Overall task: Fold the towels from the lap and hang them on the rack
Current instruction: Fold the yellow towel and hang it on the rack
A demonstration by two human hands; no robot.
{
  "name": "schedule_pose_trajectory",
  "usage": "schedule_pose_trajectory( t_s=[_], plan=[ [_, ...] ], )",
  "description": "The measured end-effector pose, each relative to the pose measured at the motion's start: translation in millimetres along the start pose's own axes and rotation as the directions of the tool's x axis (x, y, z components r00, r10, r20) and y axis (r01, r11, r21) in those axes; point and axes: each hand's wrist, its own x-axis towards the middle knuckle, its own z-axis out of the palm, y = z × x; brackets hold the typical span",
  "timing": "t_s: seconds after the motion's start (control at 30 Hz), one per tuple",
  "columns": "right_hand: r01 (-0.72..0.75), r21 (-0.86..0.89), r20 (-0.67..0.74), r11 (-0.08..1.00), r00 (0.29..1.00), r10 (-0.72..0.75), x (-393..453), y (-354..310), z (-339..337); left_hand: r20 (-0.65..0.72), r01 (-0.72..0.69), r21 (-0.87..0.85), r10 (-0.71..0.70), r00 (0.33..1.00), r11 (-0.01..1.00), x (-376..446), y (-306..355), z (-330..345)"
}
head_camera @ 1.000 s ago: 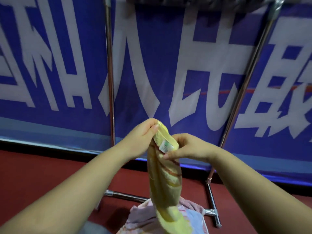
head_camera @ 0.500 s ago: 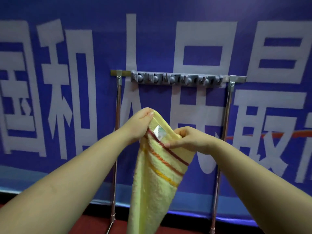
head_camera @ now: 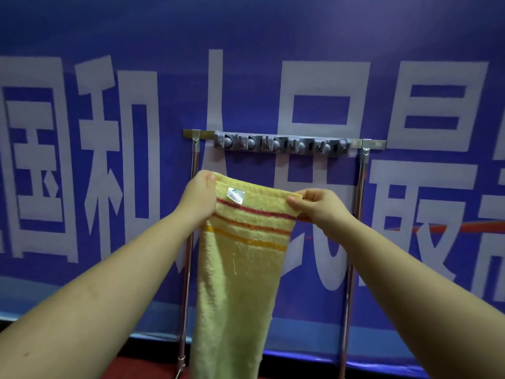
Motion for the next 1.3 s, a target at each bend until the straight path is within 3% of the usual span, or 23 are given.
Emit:
schedule_pose_trajectory(
  t_s=[0.1, 0.2, 0.27, 0.5, 0.7, 0.9, 1.07, 1.13, 1.2, 1.3],
  plan=[
    [-0.008, 0.030, 0.090, 1.000, 0.996, 0.005, -7, -14, -7, 0.045, 0.035, -0.150, -0.029, 0.999, 0.988, -3, 2, -6],
    [-0.032, 0.118, 0.205, 0.993, 0.979, 0.007, -12, -20, -17, 0.270, 0.264, -0.454, -0.151, 0.951, 0.851, -9, 10, -11],
    [-0.057, 0.139, 0.206, 0.989, 0.978, 0.027, -13, -13, -19, 0.331, 0.346, -0.491, -0.196, 0.923, 0.799, -14, 7, -5],
    [-0.235, 0.116, 0.159, 0.965, 0.964, 0.215, -23, 89, -6, 0.397, 0.308, -0.257, -0.191, 0.898, 0.916, -68, -79, 42],
    [-0.421, 0.095, 0.066, 0.902, 0.907, 0.416, -46, 234, 28, 0.535, 0.387, -0.066, -0.295, 0.792, 0.920, -129, -191, 101],
    [-0.515, 0.038, -0.049, 0.856, 0.855, 0.516, -59, 318, 49, 0.476, 0.447, 0.161, -0.465, 0.746, 0.880, -161, -255, 146],
    [-0.503, -0.069, -0.170, 0.861, 0.857, 0.487, -42, 342, 53, 0.358, 0.485, 0.192, -0.521, 0.775, 0.853, -159, -268, 170],
    [-0.507, -0.127, -0.216, 0.853, 0.853, 0.475, -40, 347, 59, 0.298, 0.588, 0.113, -0.592, 0.749, 0.801, -161, -273, 177],
    [-0.523, -0.143, -0.289, 0.840, 0.834, 0.470, -37, 353, 67, 0.263, 0.714, -0.075, -0.677, 0.687, 0.696, -162, -277, 188],
    [-0.534, -0.095, -0.360, 0.840, 0.805, 0.471, -36, 353, 82, 0.267, 0.785, -0.257, -0.739, 0.619, 0.564, -166, -270, 199]
  ],
)
